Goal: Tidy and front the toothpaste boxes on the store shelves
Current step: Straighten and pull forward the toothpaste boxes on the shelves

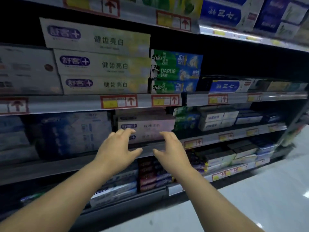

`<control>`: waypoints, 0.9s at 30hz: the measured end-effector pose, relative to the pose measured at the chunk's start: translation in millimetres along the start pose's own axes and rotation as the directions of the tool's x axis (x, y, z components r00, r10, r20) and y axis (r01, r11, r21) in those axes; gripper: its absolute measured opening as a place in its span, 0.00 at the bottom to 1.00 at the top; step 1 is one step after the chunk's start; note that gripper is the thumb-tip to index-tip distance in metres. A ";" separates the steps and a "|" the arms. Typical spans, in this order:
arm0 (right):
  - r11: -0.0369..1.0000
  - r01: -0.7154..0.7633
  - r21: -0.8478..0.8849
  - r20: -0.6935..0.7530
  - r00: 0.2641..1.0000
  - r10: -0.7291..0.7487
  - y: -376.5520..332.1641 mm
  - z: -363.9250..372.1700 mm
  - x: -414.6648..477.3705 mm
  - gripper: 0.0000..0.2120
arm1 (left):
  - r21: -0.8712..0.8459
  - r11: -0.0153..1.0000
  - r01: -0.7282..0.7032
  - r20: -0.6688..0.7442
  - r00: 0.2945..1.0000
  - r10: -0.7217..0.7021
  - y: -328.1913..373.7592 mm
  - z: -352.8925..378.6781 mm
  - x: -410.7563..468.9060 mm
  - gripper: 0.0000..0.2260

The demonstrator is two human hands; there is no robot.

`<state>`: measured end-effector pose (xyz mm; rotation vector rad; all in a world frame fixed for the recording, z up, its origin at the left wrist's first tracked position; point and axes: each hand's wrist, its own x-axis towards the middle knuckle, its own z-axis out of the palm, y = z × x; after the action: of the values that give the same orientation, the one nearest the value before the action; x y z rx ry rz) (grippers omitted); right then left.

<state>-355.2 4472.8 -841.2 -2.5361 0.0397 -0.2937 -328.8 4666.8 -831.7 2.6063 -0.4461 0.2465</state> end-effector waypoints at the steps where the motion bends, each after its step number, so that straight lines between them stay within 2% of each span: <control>1: 1.000 -0.011 -0.007 0.021 1.000 0.011 6.1 6.3 0.4 0.30 | 0.033 0.999 -0.001 0.013 1.000 0.000 -2.6 6.0 0.6 0.31; 3: 0.998 -0.046 0.039 0.029 0.999 0.045 12.1 13.0 4.0 0.30 | 0.116 0.993 -0.013 0.044 0.999 0.008 -6.1 10.5 3.6 0.32; 5: 0.982 -0.101 0.158 0.011 0.995 0.101 14.4 16.1 7.4 0.29 | 0.123 0.992 -0.007 0.049 0.999 0.001 -11.0 9.9 4.7 0.31; 8: 0.921 -0.209 0.329 0.051 0.978 0.203 14.9 21.2 11.6 0.31 | -0.009 0.999 0.042 0.055 0.998 -0.041 -25.5 11.0 -1.7 0.31; 10: 0.892 -0.251 0.375 0.075 0.968 0.241 15.1 28.4 12.9 0.32 | -0.110 0.991 0.080 0.078 0.994 -0.072 -38.4 15.6 -9.4 0.29; 13: 0.908 -0.253 0.334 0.131 0.966 0.221 15.5 42.3 13.7 0.32 | -0.214 0.966 0.144 0.150 0.982 -0.113 -52.4 23.4 -16.4 0.29; 17: 0.946 -0.201 0.253 0.207 0.967 0.150 9.5 55.5 15.8 0.34 | -0.194 0.968 0.160 0.176 0.976 -0.126 -68.6 35.9 -25.8 0.28; 22: 0.955 -0.145 0.260 0.148 0.983 0.109 3.8 59.2 24.4 0.32 | -0.171 0.974 0.151 0.178 0.977 -0.120 -80.5 38.4 -28.5 0.26; 25: 0.950 -0.143 0.277 0.103 0.988 0.118 0.8 57.4 29.2 0.30 | -0.242 0.955 0.170 0.107 0.983 -0.148 -80.1 38.9 -23.5 0.25; 27: 0.931 -0.143 0.335 -0.004 0.988 0.154 -0.1 52.7 33.4 0.24 | -0.305 0.938 0.164 0.039 0.986 -0.160 -76.9 39.8 -19.4 0.25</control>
<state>-311.1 4498.7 -877.0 -2.1770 0.1782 -0.2543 -315.9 4716.5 -904.1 2.3220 -0.2485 0.0940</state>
